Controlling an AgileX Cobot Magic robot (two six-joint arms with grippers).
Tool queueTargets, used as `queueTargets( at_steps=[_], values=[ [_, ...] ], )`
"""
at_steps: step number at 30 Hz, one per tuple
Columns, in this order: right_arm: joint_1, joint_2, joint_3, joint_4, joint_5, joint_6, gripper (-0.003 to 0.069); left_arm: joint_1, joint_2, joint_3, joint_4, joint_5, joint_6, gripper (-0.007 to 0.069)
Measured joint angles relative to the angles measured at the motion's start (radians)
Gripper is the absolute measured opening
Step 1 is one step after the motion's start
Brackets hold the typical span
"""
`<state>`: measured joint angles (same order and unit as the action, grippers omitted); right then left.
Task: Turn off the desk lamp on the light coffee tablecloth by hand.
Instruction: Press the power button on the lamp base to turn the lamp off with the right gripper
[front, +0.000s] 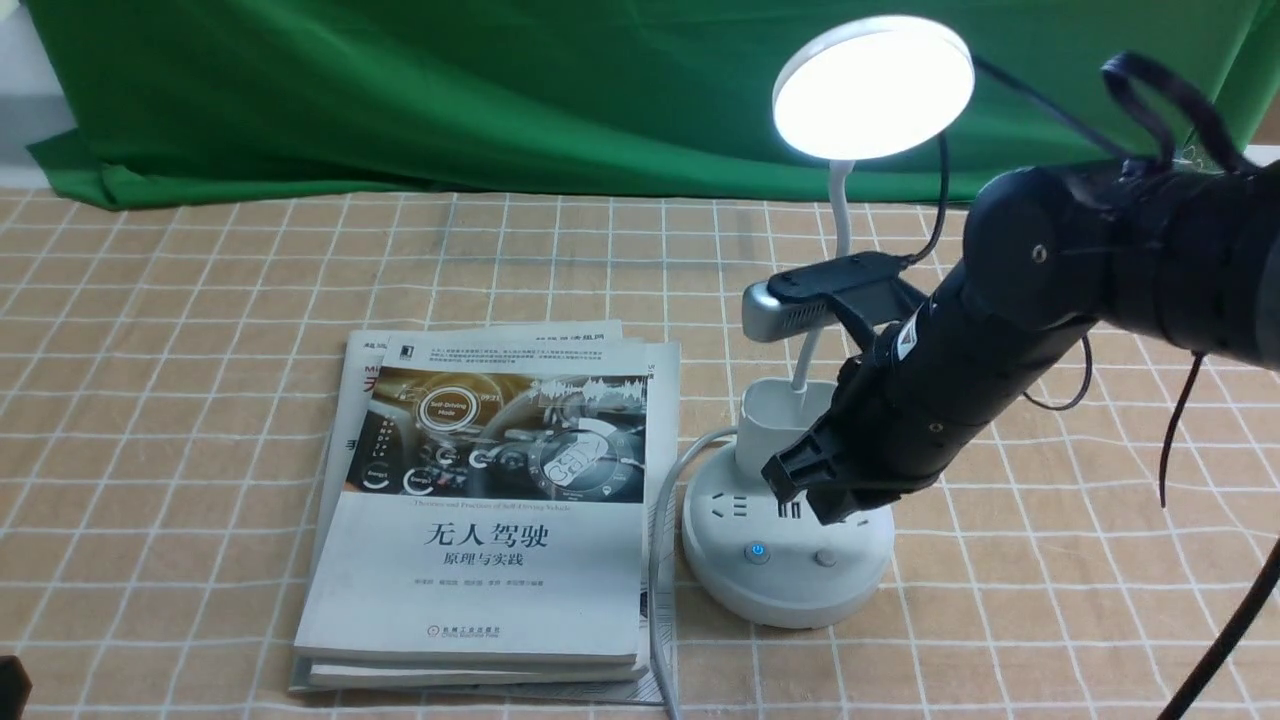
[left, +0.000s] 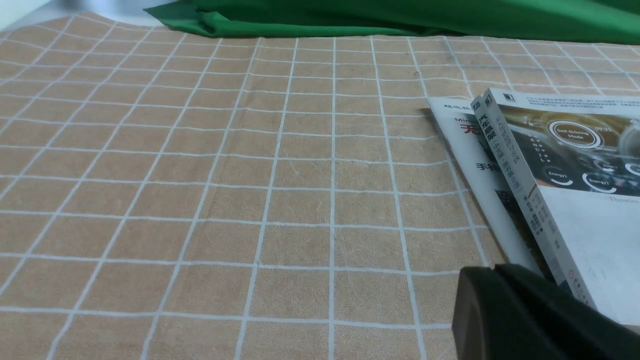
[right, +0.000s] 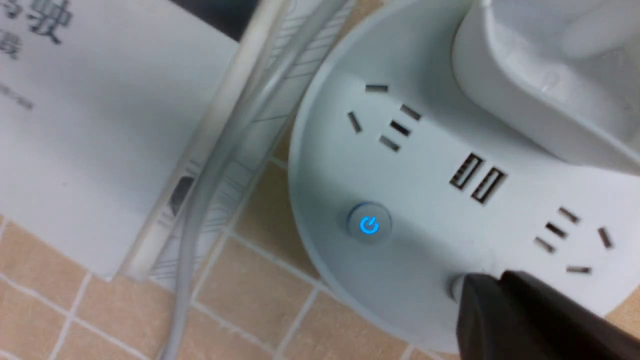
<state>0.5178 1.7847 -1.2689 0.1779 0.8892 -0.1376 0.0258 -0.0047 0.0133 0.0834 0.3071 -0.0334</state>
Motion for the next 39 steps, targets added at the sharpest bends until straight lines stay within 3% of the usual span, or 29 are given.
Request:
queueTargets(
  at_steps=[13, 30, 39],
  values=[
    [0.000, 0.114, -0.006, 0.001, 0.005, 0.000, 0.0037, 0.000, 0.000, 0.000, 0.000, 0.000, -0.001, 0.0004],
    [0.000, 0.004, 0.000, -0.015, 0.002, 0.006, 0.0037, 0.000, 0.000, 0.000, 0.000, 0.000, -0.001, 0.0004],
    [0.023, 0.061, 0.000, -0.015, -0.023, 0.007, 0.0037, 0.000, 0.000, 0.000, 0.000, 0.000, -0.001, 0.0004]
  ],
)
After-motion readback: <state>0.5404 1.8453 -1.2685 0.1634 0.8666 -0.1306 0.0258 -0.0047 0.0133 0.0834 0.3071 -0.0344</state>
